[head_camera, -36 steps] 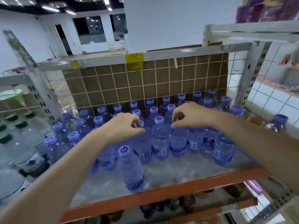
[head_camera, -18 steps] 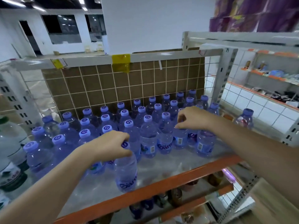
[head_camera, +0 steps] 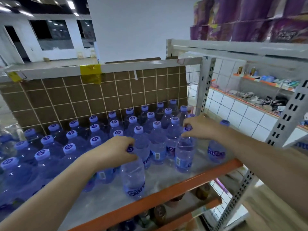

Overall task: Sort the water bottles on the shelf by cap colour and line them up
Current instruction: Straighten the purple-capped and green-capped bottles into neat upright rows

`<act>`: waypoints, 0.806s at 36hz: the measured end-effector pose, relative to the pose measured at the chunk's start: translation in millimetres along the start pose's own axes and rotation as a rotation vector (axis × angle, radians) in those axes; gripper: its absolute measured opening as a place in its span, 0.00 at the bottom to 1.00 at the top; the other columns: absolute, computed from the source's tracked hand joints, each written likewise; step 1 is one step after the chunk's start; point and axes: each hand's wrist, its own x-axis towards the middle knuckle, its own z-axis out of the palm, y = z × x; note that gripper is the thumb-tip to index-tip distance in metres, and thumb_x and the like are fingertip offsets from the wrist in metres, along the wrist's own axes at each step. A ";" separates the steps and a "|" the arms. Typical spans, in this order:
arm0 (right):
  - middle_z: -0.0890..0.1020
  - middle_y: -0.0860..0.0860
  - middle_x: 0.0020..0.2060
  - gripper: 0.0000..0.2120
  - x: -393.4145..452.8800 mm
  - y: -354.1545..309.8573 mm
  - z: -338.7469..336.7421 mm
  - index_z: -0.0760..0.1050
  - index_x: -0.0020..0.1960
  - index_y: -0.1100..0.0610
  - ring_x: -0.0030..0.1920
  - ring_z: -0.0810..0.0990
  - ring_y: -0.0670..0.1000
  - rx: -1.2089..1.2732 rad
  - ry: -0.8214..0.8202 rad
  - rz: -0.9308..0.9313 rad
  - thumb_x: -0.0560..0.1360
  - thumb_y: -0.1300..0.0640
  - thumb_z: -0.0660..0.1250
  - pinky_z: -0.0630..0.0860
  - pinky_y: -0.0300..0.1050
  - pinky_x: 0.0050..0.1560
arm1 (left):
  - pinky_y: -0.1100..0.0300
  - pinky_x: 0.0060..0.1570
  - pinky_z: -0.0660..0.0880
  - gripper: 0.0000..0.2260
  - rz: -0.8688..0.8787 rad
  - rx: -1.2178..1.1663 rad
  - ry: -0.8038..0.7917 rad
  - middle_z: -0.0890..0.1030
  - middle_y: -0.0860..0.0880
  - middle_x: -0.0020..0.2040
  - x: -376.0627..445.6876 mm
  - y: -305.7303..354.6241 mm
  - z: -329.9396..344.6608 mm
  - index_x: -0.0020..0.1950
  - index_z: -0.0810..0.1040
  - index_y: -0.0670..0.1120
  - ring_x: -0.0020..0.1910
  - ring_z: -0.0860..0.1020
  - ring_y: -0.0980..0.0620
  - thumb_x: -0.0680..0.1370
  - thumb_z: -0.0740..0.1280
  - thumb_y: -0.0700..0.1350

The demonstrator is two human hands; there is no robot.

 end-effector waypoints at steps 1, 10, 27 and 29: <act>0.77 0.52 0.46 0.19 1.8 3.3 0.7 0.73 0.59 0.55 0.47 0.75 0.53 0.007 0.004 -0.016 0.76 0.43 0.66 0.70 0.45 0.42 | 0.59 0.33 0.59 0.14 0.002 -0.014 0.006 0.66 0.50 0.34 5.8 8.1 1.4 0.38 0.66 0.46 0.32 0.62 0.52 0.75 0.67 0.51; 0.77 0.53 0.40 0.12 12.9 47.1 -2.0 0.76 0.50 0.59 0.35 0.74 0.50 0.114 0.031 -0.091 0.74 0.50 0.70 0.70 0.45 0.38 | 0.58 0.34 0.64 0.14 -0.015 -0.092 0.135 0.69 0.49 0.34 63.0 73.5 28.2 0.41 0.68 0.42 0.32 0.65 0.52 0.74 0.66 0.51; 0.75 0.50 0.37 0.06 27.7 86.4 -6.2 0.73 0.46 0.53 0.41 0.77 0.53 0.108 0.005 -0.293 0.74 0.52 0.69 0.72 0.47 0.40 | 0.56 0.34 0.66 0.12 -0.081 -0.010 0.142 0.72 0.49 0.36 126.7 137.3 54.8 0.37 0.63 0.48 0.37 0.72 0.47 0.77 0.64 0.50; 0.75 0.49 0.36 0.07 28.6 87.7 -5.4 0.72 0.44 0.51 0.40 0.78 0.53 0.101 0.011 -0.294 0.73 0.51 0.69 0.72 0.46 0.38 | 0.57 0.34 0.66 0.13 -0.073 0.007 0.130 0.71 0.50 0.35 126.9 136.7 52.9 0.37 0.64 0.48 0.35 0.70 0.49 0.77 0.64 0.50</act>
